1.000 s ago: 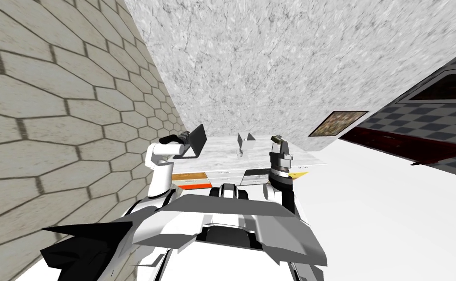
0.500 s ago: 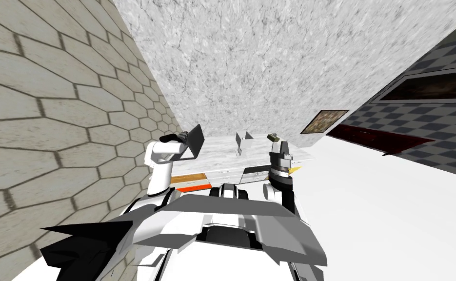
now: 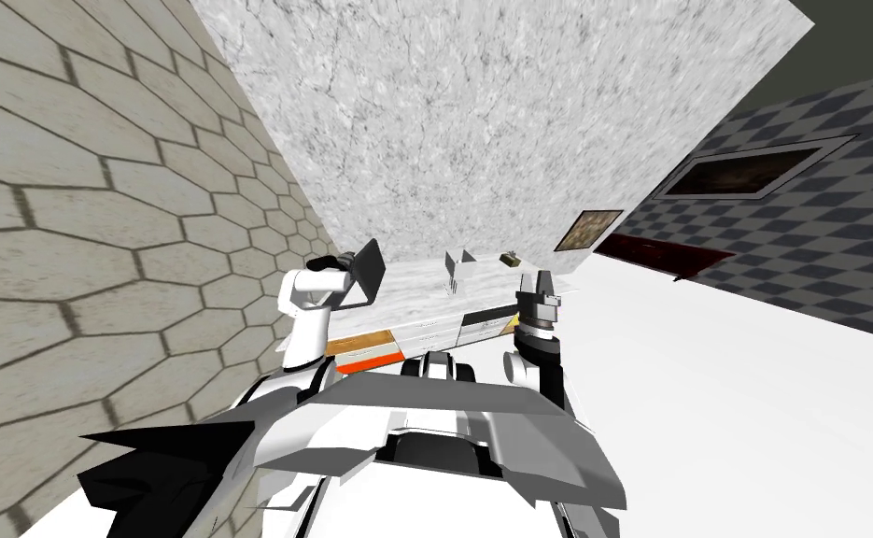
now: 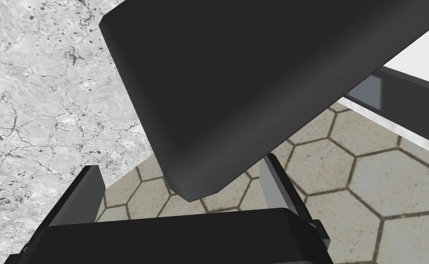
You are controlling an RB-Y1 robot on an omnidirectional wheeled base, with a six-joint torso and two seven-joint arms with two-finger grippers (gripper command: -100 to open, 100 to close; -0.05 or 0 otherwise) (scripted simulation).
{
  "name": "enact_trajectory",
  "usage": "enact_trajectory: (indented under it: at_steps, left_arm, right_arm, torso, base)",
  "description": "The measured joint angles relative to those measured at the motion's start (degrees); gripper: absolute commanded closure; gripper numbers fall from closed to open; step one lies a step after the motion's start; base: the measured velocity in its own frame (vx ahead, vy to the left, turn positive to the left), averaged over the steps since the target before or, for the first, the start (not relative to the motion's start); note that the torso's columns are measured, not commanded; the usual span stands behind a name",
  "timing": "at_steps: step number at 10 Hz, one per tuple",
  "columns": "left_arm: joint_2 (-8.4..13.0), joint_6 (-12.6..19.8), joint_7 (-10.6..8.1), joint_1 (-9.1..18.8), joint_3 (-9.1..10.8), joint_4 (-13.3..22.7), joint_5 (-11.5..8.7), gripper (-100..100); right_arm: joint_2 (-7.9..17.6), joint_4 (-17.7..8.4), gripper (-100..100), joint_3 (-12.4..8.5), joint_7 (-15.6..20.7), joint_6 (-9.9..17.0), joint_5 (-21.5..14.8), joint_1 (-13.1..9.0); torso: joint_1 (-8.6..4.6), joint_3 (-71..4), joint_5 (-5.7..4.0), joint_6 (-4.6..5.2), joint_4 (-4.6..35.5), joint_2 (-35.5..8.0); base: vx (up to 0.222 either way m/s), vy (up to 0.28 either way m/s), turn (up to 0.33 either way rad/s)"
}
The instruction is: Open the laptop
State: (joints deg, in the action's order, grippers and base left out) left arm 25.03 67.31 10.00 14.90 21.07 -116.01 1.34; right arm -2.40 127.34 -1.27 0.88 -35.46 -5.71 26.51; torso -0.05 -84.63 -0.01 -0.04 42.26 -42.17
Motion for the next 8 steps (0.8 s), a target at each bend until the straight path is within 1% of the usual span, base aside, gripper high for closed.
enact_trajectory:
  at_steps: [1,2,3,4,5,6,8]
  left_arm:
    - [-0.02,0.13,0.23,-0.34,-0.19,-0.73,-0.69,100]
    - [0.00,0.20,0.57,-0.55,-0.52,-2.10,-1.51,100]
    - [-0.19,0.63,0.84,-0.98,-0.85,-3.27,-1.95,100]
    - [-0.22,1.18,1.21,-1.48,-1.14,-4.48,-2.94,100]
    - [-0.56,1.82,1.47,-2.05,-1.61,-6.01,-3.46,100]
    - [-0.60,1.97,1.52,-2.11,-1.66,-6.21,-3.50,-100]
    - [-0.36,0.28,2.05,-2.64,-2.28,-5.34,-2.63,-100]
  right_arm:
    - [0.00,0.00,0,-0.01,0.00,0.00,0.00,0.02]
    - [0.00,0.00,0,0.00,0.00,-0.01,0.00,0.02]
    - [0.00,0.00,0,0.00,0.00,0.00,0.00,0.01]
    - [0.00,0.00,0,0.00,0.00,0.00,0.00,0.01]
    - [0.00,0.00,0,0.00,0.00,0.00,0.00,0.01]
    - [0.00,0.00,0,0.00,0.00,0.00,0.00,0.00]
    - [-0.01,0.00,0,0.01,0.00,0.00,0.00,-0.01]
  torso:
    - [-0.03,-0.06,-0.01,-0.05,-0.03,0.10]
    - [-0.04,-0.07,0.14,-0.03,-0.22,0.16]
    - [-0.02,-0.06,0.15,0.17,-0.22,0.11]
    - [-0.01,-0.04,0.11,0.20,-0.17,0.08]
    - [0.03,0.00,0.10,0.16,-0.12,0.02]
    - [0.13,0.06,0.08,0.13,-0.04,-0.11]
    - [-0.06,0.14,-0.01,0.07,0.05,-0.23]
  base:
    - [0.091,-0.042,0.295]
    - [0.077,-0.057,0.165]
    - [0.066,-0.053,0.168]
    - [0.063,-0.039,0.172]
    - [0.026,-0.017,0.035]
    - [-0.007,-0.045,-0.009]
    - [-0.029,-0.069,-0.005]
